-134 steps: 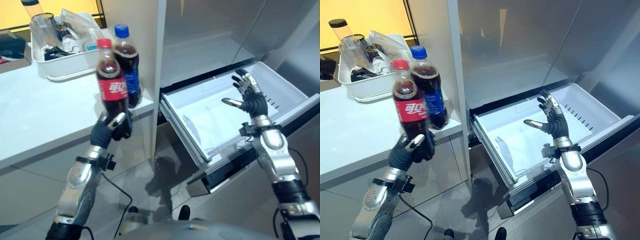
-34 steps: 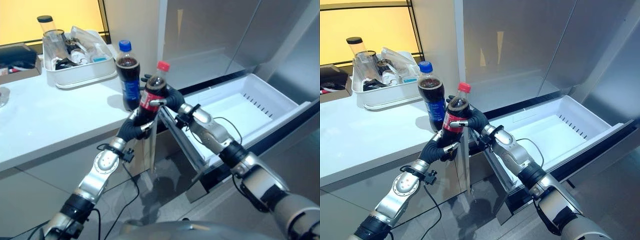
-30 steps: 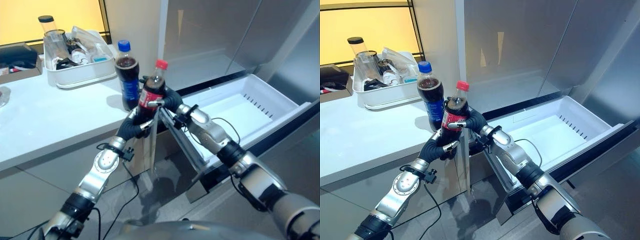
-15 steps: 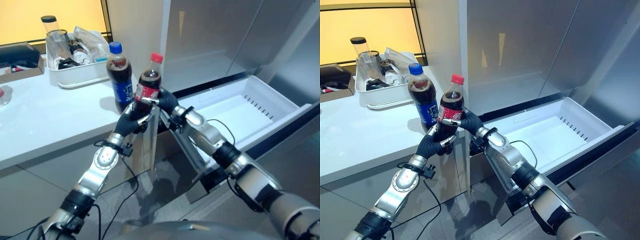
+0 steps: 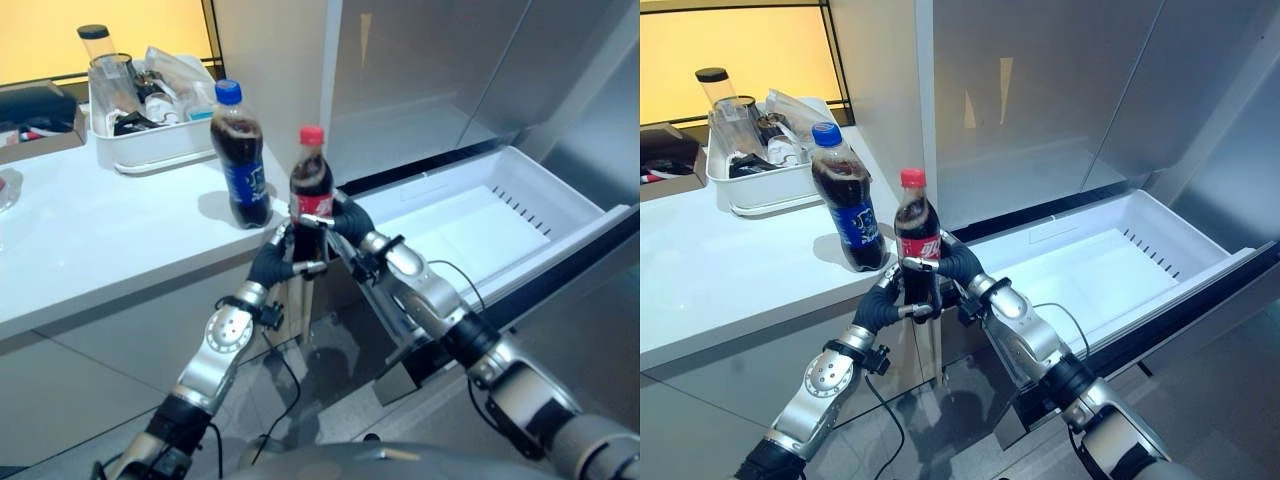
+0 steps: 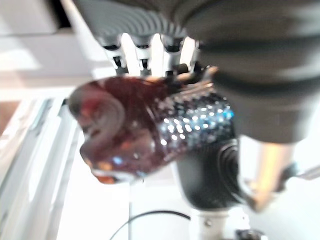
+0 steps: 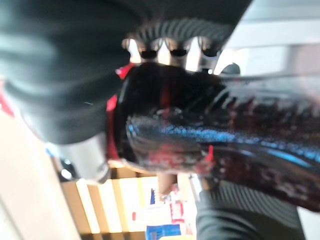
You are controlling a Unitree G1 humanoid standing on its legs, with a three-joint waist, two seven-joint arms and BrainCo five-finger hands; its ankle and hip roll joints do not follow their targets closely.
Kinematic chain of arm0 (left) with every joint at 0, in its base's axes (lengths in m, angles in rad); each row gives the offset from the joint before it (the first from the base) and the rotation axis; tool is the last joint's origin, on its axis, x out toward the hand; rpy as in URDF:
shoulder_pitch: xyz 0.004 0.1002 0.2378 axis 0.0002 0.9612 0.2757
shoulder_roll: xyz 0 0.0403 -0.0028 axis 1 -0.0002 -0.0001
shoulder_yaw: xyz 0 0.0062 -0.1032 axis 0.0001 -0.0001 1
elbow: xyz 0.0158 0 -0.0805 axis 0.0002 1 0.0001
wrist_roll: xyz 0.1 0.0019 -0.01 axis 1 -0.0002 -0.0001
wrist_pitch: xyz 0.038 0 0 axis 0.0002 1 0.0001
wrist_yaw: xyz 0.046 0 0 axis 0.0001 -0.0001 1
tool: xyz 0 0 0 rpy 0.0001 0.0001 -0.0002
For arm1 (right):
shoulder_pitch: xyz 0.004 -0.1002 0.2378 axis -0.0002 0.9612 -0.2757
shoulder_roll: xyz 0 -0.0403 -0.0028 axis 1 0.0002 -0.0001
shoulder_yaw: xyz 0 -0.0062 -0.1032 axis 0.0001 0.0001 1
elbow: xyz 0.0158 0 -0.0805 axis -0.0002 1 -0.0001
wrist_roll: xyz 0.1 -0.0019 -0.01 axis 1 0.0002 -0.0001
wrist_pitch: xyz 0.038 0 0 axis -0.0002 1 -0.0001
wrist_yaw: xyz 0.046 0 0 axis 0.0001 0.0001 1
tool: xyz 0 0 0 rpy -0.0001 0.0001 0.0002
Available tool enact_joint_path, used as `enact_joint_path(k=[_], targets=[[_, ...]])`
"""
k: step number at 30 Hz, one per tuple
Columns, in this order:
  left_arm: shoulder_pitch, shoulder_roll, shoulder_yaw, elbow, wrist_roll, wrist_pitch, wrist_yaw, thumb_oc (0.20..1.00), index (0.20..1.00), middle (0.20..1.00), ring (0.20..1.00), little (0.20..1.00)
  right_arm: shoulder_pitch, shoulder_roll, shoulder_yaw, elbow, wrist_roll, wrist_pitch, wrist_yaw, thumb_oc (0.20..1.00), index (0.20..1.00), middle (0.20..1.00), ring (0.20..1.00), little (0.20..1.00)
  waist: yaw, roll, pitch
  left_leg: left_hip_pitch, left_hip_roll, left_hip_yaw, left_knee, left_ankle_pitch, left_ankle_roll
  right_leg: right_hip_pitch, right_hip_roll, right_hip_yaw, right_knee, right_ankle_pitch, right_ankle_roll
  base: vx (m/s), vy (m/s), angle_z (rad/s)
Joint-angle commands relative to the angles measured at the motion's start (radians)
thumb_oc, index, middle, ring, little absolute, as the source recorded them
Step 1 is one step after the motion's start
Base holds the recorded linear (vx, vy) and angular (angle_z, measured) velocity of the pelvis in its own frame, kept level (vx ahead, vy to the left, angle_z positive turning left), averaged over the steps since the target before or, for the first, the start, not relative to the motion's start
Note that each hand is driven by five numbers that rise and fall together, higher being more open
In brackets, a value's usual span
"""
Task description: Take the drinks into the refrigerator
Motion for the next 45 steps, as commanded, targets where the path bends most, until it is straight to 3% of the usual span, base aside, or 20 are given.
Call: enact_joint_path(k=[1,11,14,18,24,37,42,45], targets=[[-0.011,0.012,0.071,0.032,-0.077,-0.030,0.023,1.000,1.000,1.000,1.000,1.000,-0.049,-0.073,-0.264,-0.140,0.006,-0.132,-0.072,0.200,0.200,0.200,0.200,0.200,0.008,-0.018,0.015,-0.011,-0.062,-0.029,0.001,-0.065,0.065,0.046,-0.022,-0.040,0.037,-0.036,0.055,0.01,0.001,0.09],[0.066,0.009,0.121,0.240,0.059,-0.009,0.041,1.000,1.000,1.000,1.000,1.000,0.057,-0.177,-0.476,-0.248,-0.018,-0.192,-0.136,0.200,0.200,0.200,0.200,0.200,-0.005,-0.017,0.016,-0.018,-0.062,-0.027,0.001,-0.066,0.065,0.037,-0.015,-0.033,0.035,-0.043,0.056,0.00,0.000,0.01],[0.078,-0.034,0.161,0.455,0.115,0.016,0.078,1.000,1.000,1.000,1.000,1.000,0.073,-0.226,-0.550,-0.271,-0.031,-0.215,-0.160,0.200,0.200,0.200,0.200,0.200,-0.011,-0.019,0.014,-0.018,-0.062,-0.026,0.001,-0.066,0.064,0.034,-0.011,-0.029,0.034,-0.045,0.055,0.01,0.000,0.01],[0.068,-0.044,0.170,0.557,0.178,0.023,0.101,1.000,1.000,1.000,1.000,1.000,0.079,-0.267,-0.602,-0.279,-0.036,-0.231,-0.183,0.200,0.200,0.200,0.200,0.200,-0.015,-0.019,0.016,-0.019,-0.060,-0.025,0.001,-0.067,0.063,0.031,-0.009,-0.030,0.035,-0.046,0.055,0.00,-0.004,0.06],[0.093,-0.035,0.187,0.546,0.179,0.013,0.098,1.000,1.000,1.000,1.000,1.000,0.079,-0.332,-0.692,-0.259,-0.039,-0.252,-0.224,0.200,0.200,0.200,0.200,0.200,-0.016,-0.023,0.016,-0.022,-0.059,-0.028,0.001,-0.068,0.060,0.031,-0.005,-0.033,0.031,-0.045,0.055,0.00,0.000,-0.01],[0.100,-0.004,0.189,0.376,0.143,-0.012,0.078,1.000,1.000,1.000,1.000,1.000,0.075,-0.374,-0.756,-0.188,-0.028,-0.262,-0.260,0.200,0.200,0.200,0.200,0.200,-0.016,-0.027,0.021,-0.024,-0.060,-0.035,0.001,-0.069,0.058,0.031,-0.003,-0.037,0.030,-0.044,0.055,0.00,-0.002,-0.02],[0.100,0.020,0.185,0.325,0.138,-0.017,0.067,1.000,1.000,1.000,1.000,1.000,0.060,-0.386,-0.751,-0.133,-0.056,-0.245,-0.282,0.200,0.200,0.200,0.200,0.200,-0.015,-0.028,0.021,-0.021,-0.060,-0.034,0.001,-0.071,0.058,0.033,-0.004,-0.036,0.029,-0.043,0.056,0.00,0.000,0.00],[0.084,0.021,0.165,0.372,0.169,-0.010,0.069,1.000,1.000,1.000,1.000,1.000,0.024,-0.393,-0.694,-0.044,-0.157,-0.200,-0.295,0.200,0.200,0.200,0.200,0.200,-0.012,-0.027,0.021,-0.020,-0.059,-0.033,0.001,-0.069,0.057,0.034,-0.005,-0.036,0.030,-0.043,0.055,0.00,0.000,0.00]])
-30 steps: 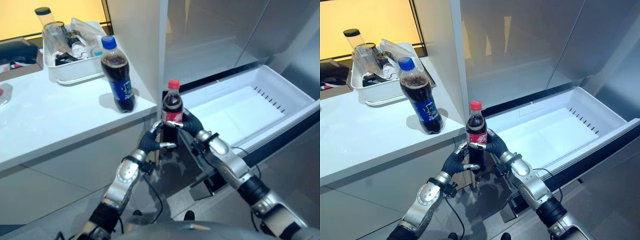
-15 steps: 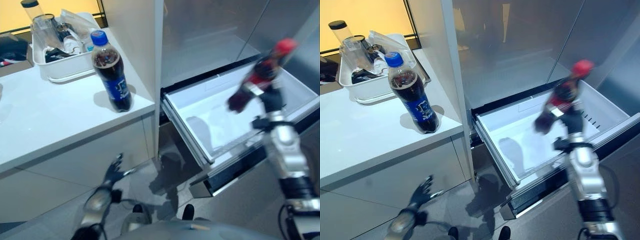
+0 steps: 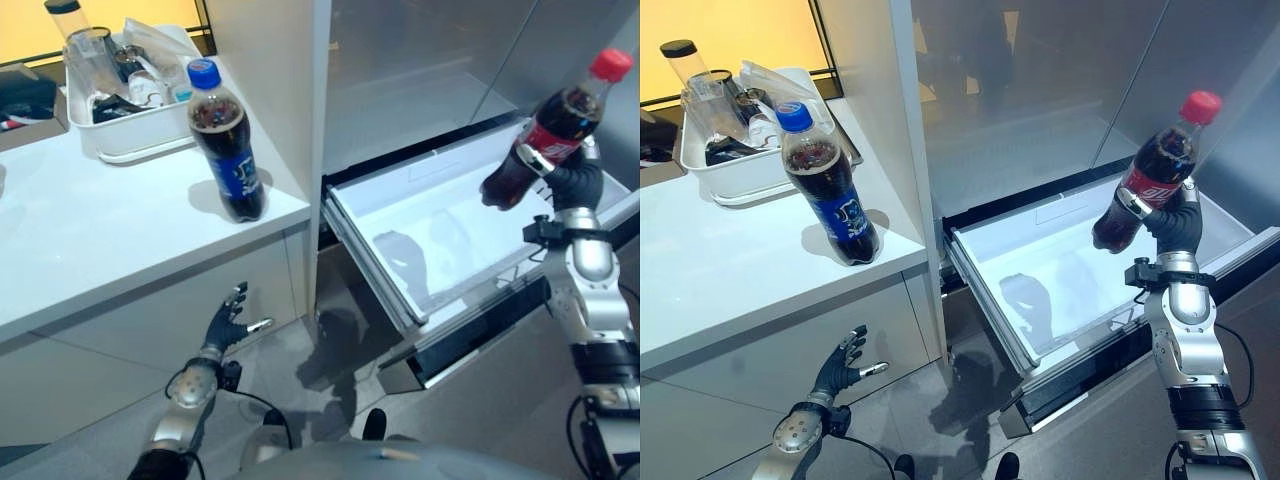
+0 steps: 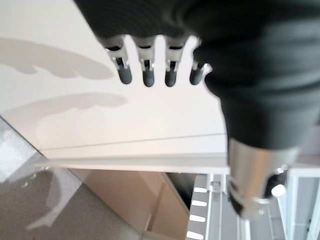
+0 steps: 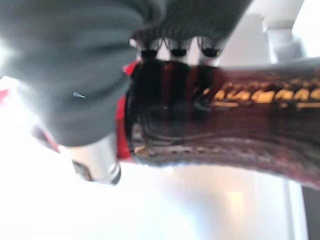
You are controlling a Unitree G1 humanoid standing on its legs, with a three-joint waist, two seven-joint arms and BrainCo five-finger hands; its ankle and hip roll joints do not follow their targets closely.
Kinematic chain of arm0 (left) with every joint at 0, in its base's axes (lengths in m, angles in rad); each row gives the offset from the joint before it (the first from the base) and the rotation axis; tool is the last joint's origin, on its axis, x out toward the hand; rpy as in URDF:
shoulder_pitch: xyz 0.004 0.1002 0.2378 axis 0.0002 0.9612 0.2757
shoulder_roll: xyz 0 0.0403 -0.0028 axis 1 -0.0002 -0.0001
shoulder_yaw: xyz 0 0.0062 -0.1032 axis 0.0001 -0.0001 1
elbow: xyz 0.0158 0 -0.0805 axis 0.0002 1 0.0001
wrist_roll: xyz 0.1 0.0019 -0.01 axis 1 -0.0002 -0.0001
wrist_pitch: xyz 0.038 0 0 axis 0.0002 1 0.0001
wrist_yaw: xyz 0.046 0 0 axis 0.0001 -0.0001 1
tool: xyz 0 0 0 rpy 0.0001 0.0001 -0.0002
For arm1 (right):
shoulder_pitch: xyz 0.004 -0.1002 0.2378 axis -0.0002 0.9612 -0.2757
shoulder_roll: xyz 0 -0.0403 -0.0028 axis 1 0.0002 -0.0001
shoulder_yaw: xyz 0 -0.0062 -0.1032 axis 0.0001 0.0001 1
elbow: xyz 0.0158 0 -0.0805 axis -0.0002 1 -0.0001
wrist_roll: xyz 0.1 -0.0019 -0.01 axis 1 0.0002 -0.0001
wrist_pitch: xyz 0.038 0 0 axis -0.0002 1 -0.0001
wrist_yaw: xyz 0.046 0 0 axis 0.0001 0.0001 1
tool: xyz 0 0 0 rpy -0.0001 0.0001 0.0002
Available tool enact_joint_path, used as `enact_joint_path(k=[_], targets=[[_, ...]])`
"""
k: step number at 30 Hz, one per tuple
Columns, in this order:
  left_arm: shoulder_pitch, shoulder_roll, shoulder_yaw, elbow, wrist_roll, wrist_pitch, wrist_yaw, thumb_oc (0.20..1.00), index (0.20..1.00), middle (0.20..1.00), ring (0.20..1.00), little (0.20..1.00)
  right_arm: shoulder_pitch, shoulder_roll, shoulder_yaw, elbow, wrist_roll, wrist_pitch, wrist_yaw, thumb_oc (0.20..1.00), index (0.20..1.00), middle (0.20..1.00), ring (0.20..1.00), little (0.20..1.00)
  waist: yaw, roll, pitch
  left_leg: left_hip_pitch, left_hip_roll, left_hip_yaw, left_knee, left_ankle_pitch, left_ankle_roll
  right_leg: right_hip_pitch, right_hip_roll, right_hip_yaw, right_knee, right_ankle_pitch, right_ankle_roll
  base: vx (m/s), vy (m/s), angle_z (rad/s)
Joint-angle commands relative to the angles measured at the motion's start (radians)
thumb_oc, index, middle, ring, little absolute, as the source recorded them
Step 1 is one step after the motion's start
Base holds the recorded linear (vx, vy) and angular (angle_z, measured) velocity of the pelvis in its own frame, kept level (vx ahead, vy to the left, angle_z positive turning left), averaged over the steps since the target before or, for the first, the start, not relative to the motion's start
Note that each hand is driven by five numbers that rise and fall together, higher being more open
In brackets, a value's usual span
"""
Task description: Take the drinks into the refrigerator
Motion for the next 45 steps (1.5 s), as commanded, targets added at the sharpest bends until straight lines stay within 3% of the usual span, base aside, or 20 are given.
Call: enact_joint_path(k=[1,3,10,15,16,25,33,37,41,42,43,45], targets=[[-0.075,0.014,-0.065,0.080,0.032,-0.044,-0.002,1.000,1.000,1.000,1.000,1.000,-0.191,-0.062,0.015,0.050,-0.118,-0.031,-0.030,0.200,0.200,0.200,0.200,0.200,0.010,-0.039,-0.035,0.006,-0.056,-0.024,0.001,-0.069,0.055,0.055,-0.003,-0.030,0.030,-0.039,0.051,0.00,0.000,0.00],[-0.083,0.004,-0.076,0.133,0.052,-0.037,0.003,1.000,1.000,1.000,1.000,1.000,-0.209,-0.052,0.042,0.079,-0.137,-0.020,-0.032,0.200,0.200,0.200,0.200,0.200,0.011,-0.038,-0.034,0.006,-0.056,-0.023,0.001,-0.068,0.055,0.055,-0.003,-0.030,0.030,-0.039,0.051,0.00,0.000,0.00],[-0.118,-0.064,-0.103,0.449,0.169,0.020,0.027,1.000,1.000,1.000,1.000,1.000,-0.379,0.001,0.255,0.312,-0.420,0.089,-0.043,0.200,0.200,0.200,0.200,0.200,0.032,-0.040,-0.026,0.000,-0.058,-0.023,0.001,-0.061,0.058,0.047,-0.004,-0.030,0.034,-0.035,0.049,0.00,0.005,-0.03],[-0.146,-0.102,-0.059,0.620,0.143,0.059,0.074,1.000,1.000,1.000,1.000,1.000,-0.516,0.054,0.408,0.555,-0.615,0.159,-0.054,0.200,0.200,0.200,0.200,0.200,0.057,-0.051,-0.006,-0.031,-0.063,-0.034,0.001,-0.047,0.061,0.021,-0.006,-0.039,0.040,-0.029,0.048,-0.05,-0.002,0.05],[-0.174,-0.119,-0.034,0.707,0.122,0.073,0.097,1.000,1.000,1.000,1.000,1.000,-0.563,0.080,0.486,0.647,-0.700,0.177,-0.042,0.200,0.200,0.200,0.200,0.200,0.067,-0.060,0.007,-0.054,-0.062,-0.041,0.001,-0.036,0.061,0.005,-0.009,-0.045,0.043,-0.026,0.046,-0.07,-0.009,0.14],[-0.236,-0.133,-0.006,0.799,0.082,0.080,0.162,1.000,1.000,1.000,1.000,1.000,-0.678,0.196,0.622,0.887,-0.867,0.220,-0.050,0.200,0.200,0.200,0.200,0.200,0.094,-0.066,0.066,-0.139,-0.064,-0.070,0.001,0.000,0.062,-0.064,-0.019,-0.066,0.057,-0.016,0.041,-0.07,0.009,0.16],[-0.313,-0.143,-0.082,0.770,0.026,0.057,0.161,1.000,1.000,1.000,1.000,1.000,-0.696,0.331,0.798,1.123,-1.194,0.271,-0.028,0.200,0.200,0.200,0.200,0.200,0.135,-0.049,0.152,-0.214,-0.070,-0.110,0.001,0.028,0.065,-0.116,-0.033,-0.097,0.059,-0.006,0.044,-0.04,0.018,0.09],[-0.331,-0.140,-0.108,0.747,0.023,0.048,0.156,1.000,1.000,1.000,1.000,1.000,-0.689,0.375,0.832,1.131,-1.234,0.280,0.002,0.200,0.200,0.200,0.200,0.200,0.141,-0.041,0.166,-0.233,-0.073,-0.125,0.001,0.033,0.064,-0.127,-0.039,-0.107,0.057,-0.003,0.044,-0.02,0.003,0.03],[-0.342,-0.139,-0.110,0.709,0.014,0.043,0.164,1.000,1.000,1.000,1.000,1.000,-0.663,0.409,0.783,1.097,-1.137,0.284,-0.001,0.200,0.200,0.200,0.200,0.200,0.136,-0.033,0.185,-0.254,-0.078,-0.138,0.001,0.044,0.063,-0.143,-0.046,-0.117,0.057,0.001,0.044,-0.04,0.015,0.15],[-0.340,-0.140,-0.115,0.692,0.004,0.040,0.169,1.000,1.000,1.000,1.000,1.000,-0.656,0.394,0.695,1.130,-0.978,0.286,-0.035,0.200,0.200,0.200,0.200,0.200,0.136,-0.022,0.193,-0.257,-0.079,-0.143,0.001,0.043,0.062,-0.143,-0.047,-0.122,0.055,0.001,0.045,-0.02,0.021,0.06],[-0.341,-0.140,-0.116,0.692,0.004,0.041,0.169,1.000,1.000,1.000,1.000,1.000,-0.657,0.394,0.694,1.131,-0.978,0.285,-0.035,0.200,0.200,0.200,0.200,0.200,0.136,-0.023,0.192,-0.261,-0.081,-0.144,0.001,0.047,0.063,-0.145,-0.049,-0.124,0.054,0.003,0.046,-0.03,0.026,0.09],[-0.339,-0.133,-0.116,0.664,0.002,0.032,0.181,1.000,1.000,1.000,1.000,1.000,-0.643,0.340,0.602,1.143,-0.836,0.266,-0.078,0.200,0.200,0.200,0.200,0.200,0.133,-0.016,0.198,-0.268,-0.082,-0.148,0.001,0.050,0.062,-0.150,-0.054,-0.131,0.054,0.006,0.049,-0.02,0.015,0.17]])
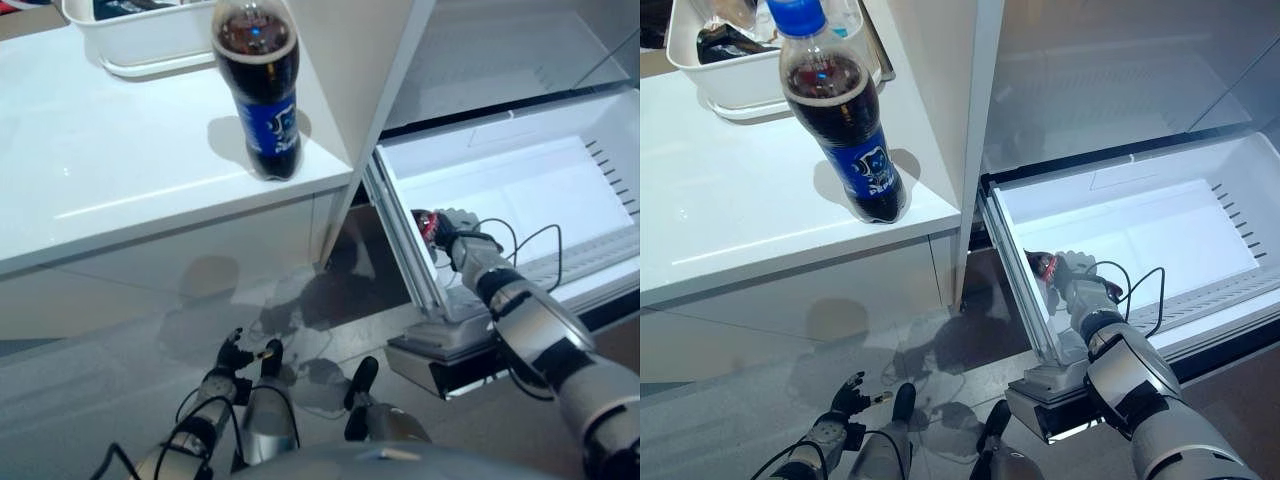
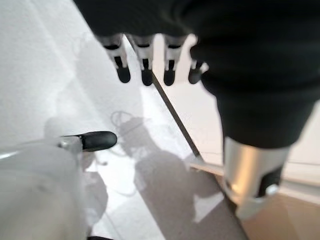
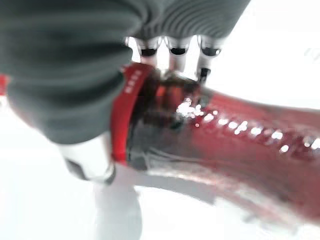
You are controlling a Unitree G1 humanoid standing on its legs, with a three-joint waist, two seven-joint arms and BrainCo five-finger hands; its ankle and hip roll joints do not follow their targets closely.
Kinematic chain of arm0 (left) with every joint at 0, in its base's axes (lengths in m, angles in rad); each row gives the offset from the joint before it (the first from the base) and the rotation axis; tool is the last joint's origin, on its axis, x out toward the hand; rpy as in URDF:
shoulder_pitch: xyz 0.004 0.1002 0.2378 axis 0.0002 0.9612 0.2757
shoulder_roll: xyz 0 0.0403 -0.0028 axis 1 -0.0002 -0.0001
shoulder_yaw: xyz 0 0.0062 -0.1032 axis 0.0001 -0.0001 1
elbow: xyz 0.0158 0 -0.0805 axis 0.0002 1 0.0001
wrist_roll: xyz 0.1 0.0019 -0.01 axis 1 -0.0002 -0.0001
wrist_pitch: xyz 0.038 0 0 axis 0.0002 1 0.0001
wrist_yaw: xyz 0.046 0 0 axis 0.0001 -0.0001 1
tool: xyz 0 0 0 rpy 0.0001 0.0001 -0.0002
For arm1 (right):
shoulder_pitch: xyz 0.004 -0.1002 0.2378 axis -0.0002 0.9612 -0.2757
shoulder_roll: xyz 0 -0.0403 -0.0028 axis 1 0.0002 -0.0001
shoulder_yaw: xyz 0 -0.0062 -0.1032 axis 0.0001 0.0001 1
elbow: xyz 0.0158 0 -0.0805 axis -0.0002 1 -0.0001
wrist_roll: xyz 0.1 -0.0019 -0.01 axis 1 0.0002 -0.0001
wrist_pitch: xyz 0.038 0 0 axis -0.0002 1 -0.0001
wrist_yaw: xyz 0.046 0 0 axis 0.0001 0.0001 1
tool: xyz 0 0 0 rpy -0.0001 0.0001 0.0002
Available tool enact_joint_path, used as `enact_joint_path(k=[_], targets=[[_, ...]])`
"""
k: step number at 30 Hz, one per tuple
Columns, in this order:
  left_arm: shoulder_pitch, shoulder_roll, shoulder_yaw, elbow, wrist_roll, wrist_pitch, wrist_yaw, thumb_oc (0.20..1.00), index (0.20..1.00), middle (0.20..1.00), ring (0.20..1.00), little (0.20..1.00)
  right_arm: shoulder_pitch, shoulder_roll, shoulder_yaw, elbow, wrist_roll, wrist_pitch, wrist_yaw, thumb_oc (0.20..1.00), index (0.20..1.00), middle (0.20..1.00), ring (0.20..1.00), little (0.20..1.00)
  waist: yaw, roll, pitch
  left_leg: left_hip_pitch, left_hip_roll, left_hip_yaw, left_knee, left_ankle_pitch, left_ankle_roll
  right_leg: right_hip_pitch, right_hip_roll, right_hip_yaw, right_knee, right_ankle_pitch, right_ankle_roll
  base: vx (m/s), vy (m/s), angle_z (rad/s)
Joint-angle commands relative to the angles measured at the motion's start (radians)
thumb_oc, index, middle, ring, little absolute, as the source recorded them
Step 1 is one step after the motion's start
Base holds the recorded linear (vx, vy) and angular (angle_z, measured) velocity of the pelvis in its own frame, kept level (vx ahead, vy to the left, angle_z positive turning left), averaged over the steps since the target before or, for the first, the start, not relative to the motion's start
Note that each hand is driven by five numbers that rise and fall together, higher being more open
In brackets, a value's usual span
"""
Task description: Take the drinks into the refrigerator
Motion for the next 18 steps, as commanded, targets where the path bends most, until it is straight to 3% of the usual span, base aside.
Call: enact_joint_path(k=[1,2,6,14,16,17,18], targets=[[-0.053,0.000,-0.067,-0.084,-0.013,-0.048,0.031,1.000,1.000,1.000,1.000,1.000,-0.026,0.069,-0.002,-0.020,0.206,-0.088,-0.021,0.200,0.200,0.200,0.200,0.200,0.052,0.011,0.081,-0.018,-0.079,-0.016,-0.050,0.023,0.069,0.000,-0.044,-0.004,0.055,0.003,0.061,-0.01,0.011,0.24],[-0.022,0.025,-0.082,-0.189,-0.026,-0.076,0.020,1.000,1.000,1.000,1.000,1.000,-0.034,0.016,0.003,-0.030,0.189,-0.094,-0.022,0.200,0.200,0.200,0.200,0.200,0.053,0.017,0.086,-0.015,-0.080,-0.017,-0.050,0.018,0.069,0.002,-0.045,-0.006,0.058,0.001,0.061,-0.01,0.013,0.17],[0.033,0.086,-0.125,-0.391,-0.030,-0.113,-0.034,1.000,1.000,1.000,1.000,1.000,-0.043,-0.055,-0.020,-0.017,0.197,-0.104,-0.024,0.200,0.200,0.200,0.200,0.200,0.054,0.030,0.087,-0.015,-0.083,-0.016,-0.050,0.013,0.069,-0.001,-0.049,-0.003,0.056,0.003,0.064,0.00,0.011,0.07],[0.055,0.195,-0.172,-0.785,-0.176,-0.161,-0.160,1.000,1.000,1.000,1.000,1.000,-0.086,-0.057,-0.002,-0.002,0.168,-0.103,-0.031,0.200,0.200,0.200,0.200,0.200,0.052,0.079,0.084,-0.037,-0.091,-0.011,-0.050,0.023,0.066,-0.025,-0.058,0.002,0.047,0.018,0.069,-0.01,0.016,-0.04],[0.057,0.196,-0.171,-0.787,-0.177,-0.160,-0.161,1.000,1.000,1.000,1.000,1.000,-0.086,-0.056,-0.002,-0.002,0.168,-0.103,-0.031,0.200,0.200,0.200,0.200,0.200,0.051,0.078,0.083,-0.038,-0.091,-0.011,-0.050,0.024,0.066,-0.026,-0.058,0.001,0.047,0.018,0.069,0.01,0.008,-0.04],[0.041,0.195,-0.184,-0.797,-0.179,-0.152,-0.176,1.000,1.000,1.000,1.000,1.000,-0.087,-0.041,0.003,-0.004,0.157,-0.102,-0.032,0.693,0.693,0.693,0.693,0.693,0.049,0.085,0.072,-0.036,-0.092,-0.012,-0.050,0.021,0.065,-0.024,-0.060,0.000,0.047,0.016,0.069,0.03,-0.001,-0.02],[0.034,0.194,-0.193,-0.808,-0.174,-0.149,-0.184,1.000,1.000,1.000,1.000,1.000,-0.086,-0.030,0.007,-0.001,0.149,-0.099,-0.029,1.000,1.000,1.000,1.000,1.000,0.048,0.089,0.066,-0.029,-0.092,-0.013,-0.050,0.017,0.065,-0.017,-0.060,-0.003,0.048,0.013,0.069,0.03,-0.001,-0.01]])
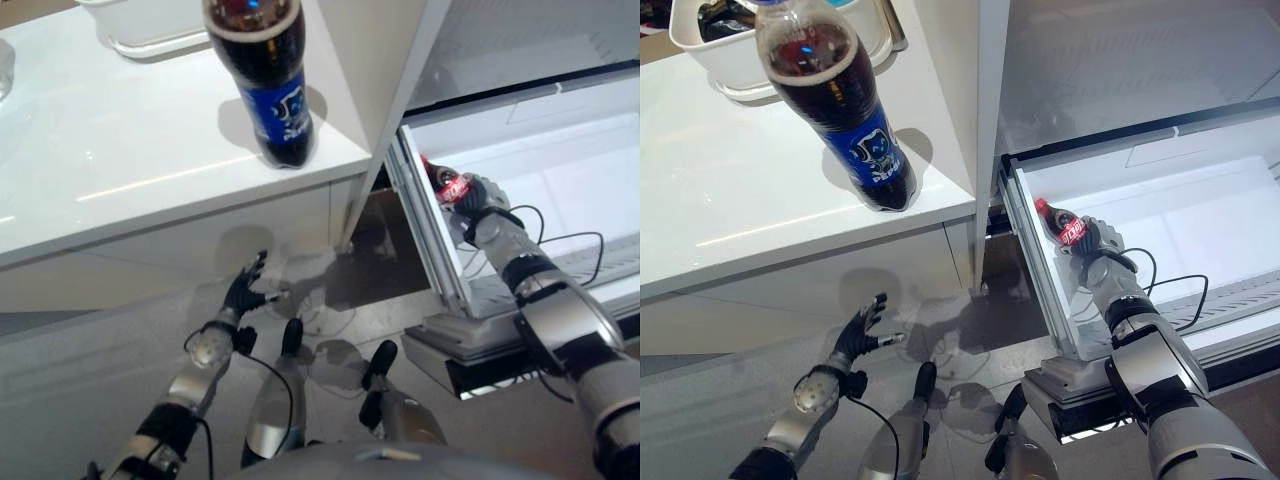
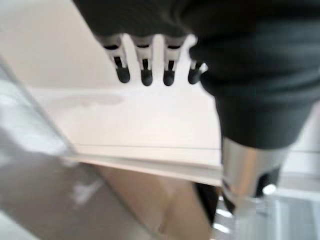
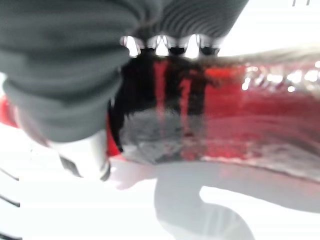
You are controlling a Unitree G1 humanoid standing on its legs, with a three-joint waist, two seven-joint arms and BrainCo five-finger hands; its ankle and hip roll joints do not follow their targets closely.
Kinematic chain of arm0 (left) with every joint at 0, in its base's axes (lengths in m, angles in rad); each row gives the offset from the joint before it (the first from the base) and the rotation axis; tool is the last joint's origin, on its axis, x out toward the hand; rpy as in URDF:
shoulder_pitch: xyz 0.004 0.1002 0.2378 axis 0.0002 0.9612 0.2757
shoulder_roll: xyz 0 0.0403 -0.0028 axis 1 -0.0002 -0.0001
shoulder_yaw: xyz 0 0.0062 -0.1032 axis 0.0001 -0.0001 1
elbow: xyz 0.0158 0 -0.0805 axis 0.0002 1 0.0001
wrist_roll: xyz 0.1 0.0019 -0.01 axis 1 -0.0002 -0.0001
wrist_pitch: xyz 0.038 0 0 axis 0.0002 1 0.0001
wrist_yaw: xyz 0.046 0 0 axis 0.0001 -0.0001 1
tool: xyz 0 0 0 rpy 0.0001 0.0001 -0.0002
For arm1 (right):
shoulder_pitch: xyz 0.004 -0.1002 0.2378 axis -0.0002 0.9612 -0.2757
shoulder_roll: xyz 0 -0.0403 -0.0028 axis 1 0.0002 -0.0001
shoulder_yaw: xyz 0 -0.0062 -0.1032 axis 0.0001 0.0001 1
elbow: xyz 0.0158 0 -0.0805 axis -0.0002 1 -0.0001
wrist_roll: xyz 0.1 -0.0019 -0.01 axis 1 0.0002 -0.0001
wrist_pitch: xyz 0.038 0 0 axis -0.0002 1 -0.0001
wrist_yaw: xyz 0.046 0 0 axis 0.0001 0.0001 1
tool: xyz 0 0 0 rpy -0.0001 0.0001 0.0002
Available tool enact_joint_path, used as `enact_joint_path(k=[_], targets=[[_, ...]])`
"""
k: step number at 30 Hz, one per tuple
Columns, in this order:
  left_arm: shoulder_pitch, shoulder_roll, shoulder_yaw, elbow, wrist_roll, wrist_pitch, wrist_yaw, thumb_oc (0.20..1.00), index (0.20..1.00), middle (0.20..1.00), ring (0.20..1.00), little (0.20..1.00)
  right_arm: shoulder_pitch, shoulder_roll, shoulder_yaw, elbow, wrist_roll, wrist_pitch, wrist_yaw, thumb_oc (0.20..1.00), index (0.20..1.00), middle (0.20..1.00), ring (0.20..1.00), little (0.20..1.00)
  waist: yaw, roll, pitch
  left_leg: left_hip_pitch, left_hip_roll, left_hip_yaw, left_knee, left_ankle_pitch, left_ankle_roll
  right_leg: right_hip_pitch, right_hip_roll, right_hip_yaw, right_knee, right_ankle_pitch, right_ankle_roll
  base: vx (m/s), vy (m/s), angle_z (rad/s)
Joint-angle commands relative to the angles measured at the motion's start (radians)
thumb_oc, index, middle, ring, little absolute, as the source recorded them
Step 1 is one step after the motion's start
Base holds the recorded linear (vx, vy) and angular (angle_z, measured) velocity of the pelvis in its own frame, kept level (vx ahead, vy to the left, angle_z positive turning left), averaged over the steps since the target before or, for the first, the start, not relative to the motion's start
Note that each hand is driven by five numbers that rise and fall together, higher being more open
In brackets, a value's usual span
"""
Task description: Take the drinks into the refrigerator
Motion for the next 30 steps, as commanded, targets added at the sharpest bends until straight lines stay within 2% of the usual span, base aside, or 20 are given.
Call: enact_joint_path(k=[1,3,6,10,20,23,24,25,30], targets=[[-0.039,-0.014,-0.065,-0.054,-0.027,-0.032,-0.034,1.000,1.000,1.000,1.000,1.000,-0.044,0.072,0.064,0.057,-0.019,-0.002,0.035,1.000,1.000,1.000,1.000,1.000,0.027,0.019,0.004,-0.016,-0.079,-0.008,-0.048,0.005,0.057,-0.004,-0.047,0.005,0.048,0.002,0.067,0.06,-0.007,0.00],[-0.048,-0.013,-0.081,-0.090,-0.019,-0.019,-0.055,1.000,1.000,1.000,1.000,1.000,-0.035,0.104,0.067,0.045,-0.017,-0.003,0.042,1.000,1.000,1.000,1.000,1.000,0.023,0.022,-0.023,0.011,-0.076,-0.012,-0.048,-0.012,0.056,0.023,-0.046,0.001,0.049,-0.009,0.066,0.09,-0.028,0.00],[-0.045,-0.005,-0.087,-0.118,-0.026,-0.009,-0.073,1.000,1.000,1.000,1.000,1.000,-0.003,0.111,0.026,0.014,0.063,-0.021,0.047,1.000,1.000,1.000,1.000,1.000,0.015,0.014,-0.056,0.037,-0.075,-0.012,-0.048,-0.019,0.057,0.050,-0.050,-0.002,0.050,-0.015,0.065,0.05,-0.018,-0.01],[-0.021,-0.018,-0.085,-0.119,-0.039,0.006,-0.099,1.000,1.000,1.000,1.000,1.000,0.098,0.073,-0.074,-0.088,0.229,-0.069,0.042,1.000,1.000,1.000,1.000,1.000,-0.011,-0.011,-0.103,0.088,-0.070,-0.006,-0.048,-0.038,0.057,0.097,-0.049,-0.006,0.058,-0.033,0.062,0.07,-0.021,0.04],[0.066,0.024,-0.051,-0.163,-0.045,0.026,-0.138,1.000,1.000,1.000,1.000,1.000,0.278,-0.003,-0.198,-0.280,0.314,-0.092,0.044,1.000,1.000,1.000,1.000,1.000,-0.051,-0.045,-0.148,0.152,-0.063,0.026,-0.048,-0.063,0.062,0.148,-0.029,0.016,0.056,-0.050,0.058,0.02,-0.014,-0.05],[0.085,0.030,-0.034,-0.190,-0.044,0.030,-0.140,1.000,1.000,1.000,1.000,1.000,0.386,0.004,-0.278,-0.442,0.361,-0.120,0.007,1.000,1.000,1.000,1.000,1.000,-0.070,-0.051,-0.153,0.161,-0.060,0.036,-0.048,-0.067,0.062,0.154,-0.021,0.030,0.052,-0.051,0.058,0.01,-0.005,-0.13],[0.094,0.031,-0.018,-0.195,-0.043,0.030,-0.139,1.000,1.000,1.000,1.000,1.000,0.456,0.018,-0.335,-0.544,0.390,-0.149,-0.014,1.000,1.000,1.000,1.000,1.000,-0.084,-0.053,-0.153,0.165,-0.058,0.041,-0.048,-0.069,0.064,0.154,-0.018,0.035,0.053,-0.051,0.060,0.00,0.000,0.00],[0.096,0.034,-0.022,-0.196,-0.043,0.030,-0.138,1.000,1.000,1.000,1.000,1.000,0.469,0.020,-0.341,-0.556,0.388,-0.144,-0.014,1.000,1.000,1.000,1.000,1.000,-0.080,-0.054,-0.156,0.166,-0.058,0.041,-0.048,-0.070,0.064,0.155,-0.018,0.035,0.053,-0.051,0.060,0.00,0.000,0.00],[0.138,0.032,0.014,-0.218,-0.051,0.032,-0.147,1.000,1.000,1.000,1.000,1.000,0.678,0.067,-0.506,-0.844,0.507,-0.228,-0.018,1.000,1.000,1.000,1.000,1.000,-0.114,-0.062,-0.162,0.172,-0.055,0.052,-0.048,-0.076,0.065,0.155,-0.013,0.049,0.053,-0.053,0.061,0.01,-0.008,-0.07]])
